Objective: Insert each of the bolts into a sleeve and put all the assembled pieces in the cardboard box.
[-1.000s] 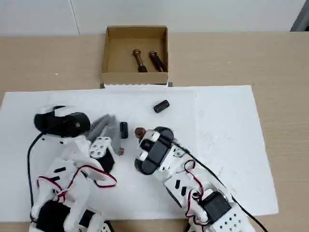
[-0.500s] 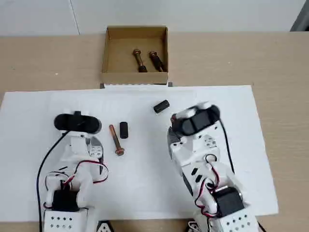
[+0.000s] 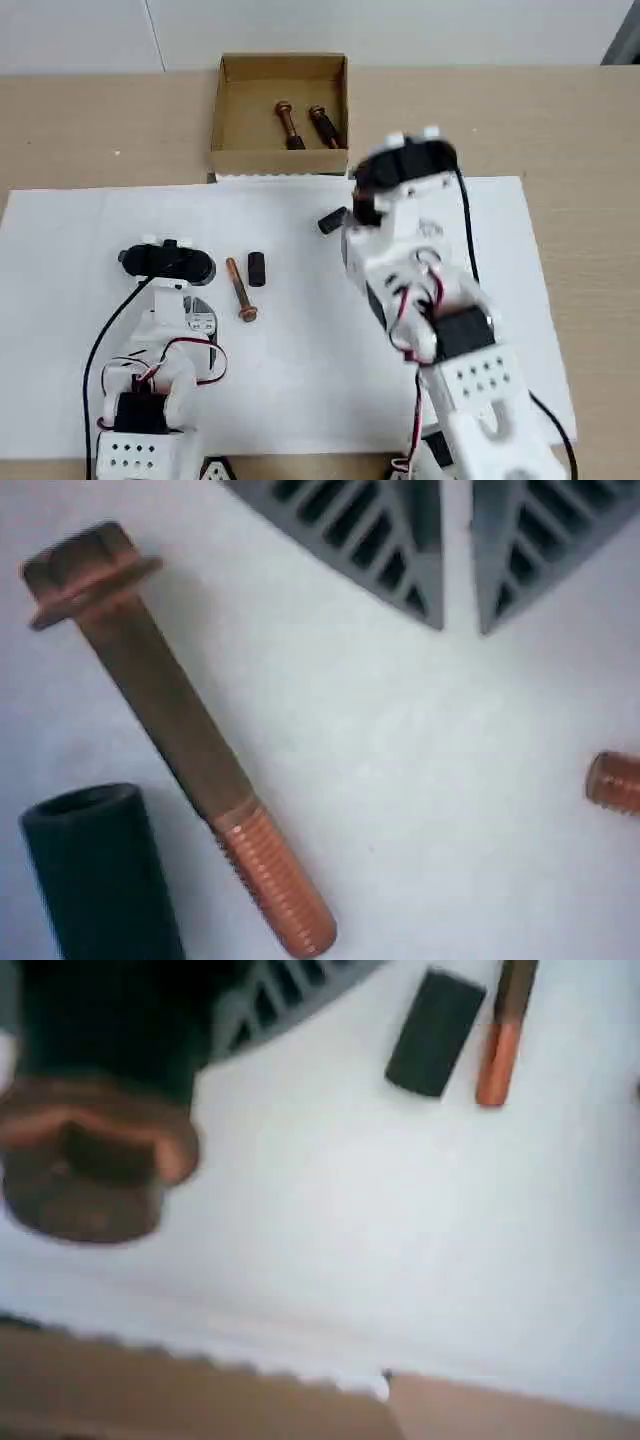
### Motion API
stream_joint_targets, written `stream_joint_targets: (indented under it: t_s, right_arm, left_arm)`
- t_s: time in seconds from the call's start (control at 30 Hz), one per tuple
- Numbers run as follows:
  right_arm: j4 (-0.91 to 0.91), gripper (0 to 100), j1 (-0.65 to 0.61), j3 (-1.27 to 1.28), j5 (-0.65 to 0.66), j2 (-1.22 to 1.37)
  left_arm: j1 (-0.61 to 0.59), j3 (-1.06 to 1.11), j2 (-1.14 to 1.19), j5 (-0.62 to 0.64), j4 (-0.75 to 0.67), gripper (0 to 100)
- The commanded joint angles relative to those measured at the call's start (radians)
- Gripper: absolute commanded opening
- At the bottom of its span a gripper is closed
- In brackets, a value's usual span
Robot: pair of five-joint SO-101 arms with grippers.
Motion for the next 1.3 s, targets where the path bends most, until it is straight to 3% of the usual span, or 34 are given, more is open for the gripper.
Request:
stream_joint_targets:
  t_s: [0.0,0.23,0.47,0.77,0.93,1.13,1.27]
  right_arm:
    - [-0.042,0.4,0.007,-0.233,0.049,0.153]
    - [-0.059,0.4,0.007,-0.594,0.097,0.495]
    - [-0.111,0.4,0.007,-0.911,0.252,0.84]
    - [-0.292,0.7,-0.007,-1.2,0.637,1.251]
    - [-0.329,0.9,-0.012,-1.309,0.835,1.417]
    - [-0.325,1.3,-0.007,-1.363,0.962,1.526]
    - [-0.323,11.2,-0.005,-1.363,0.974,1.538]
  left_arm:
    - [0.0,-0.005,-0.011,-0.005,-0.025,1]
    - [0.0,-0.005,-0.011,-0.005,-0.025,1]
    - [-0.002,-0.005,-0.011,-0.005,-0.025,1]
    - [-0.003,-0.005,-0.011,-0.005,-0.025,1]
    - [-0.003,-0.005,-0.011,-0.005,-0.025,1]
    - [-0.003,-0.005,-0.011,-0.005,-0.025,1]
    - [-0.003,-0.005,-0.011,-0.005,-0.025,1]
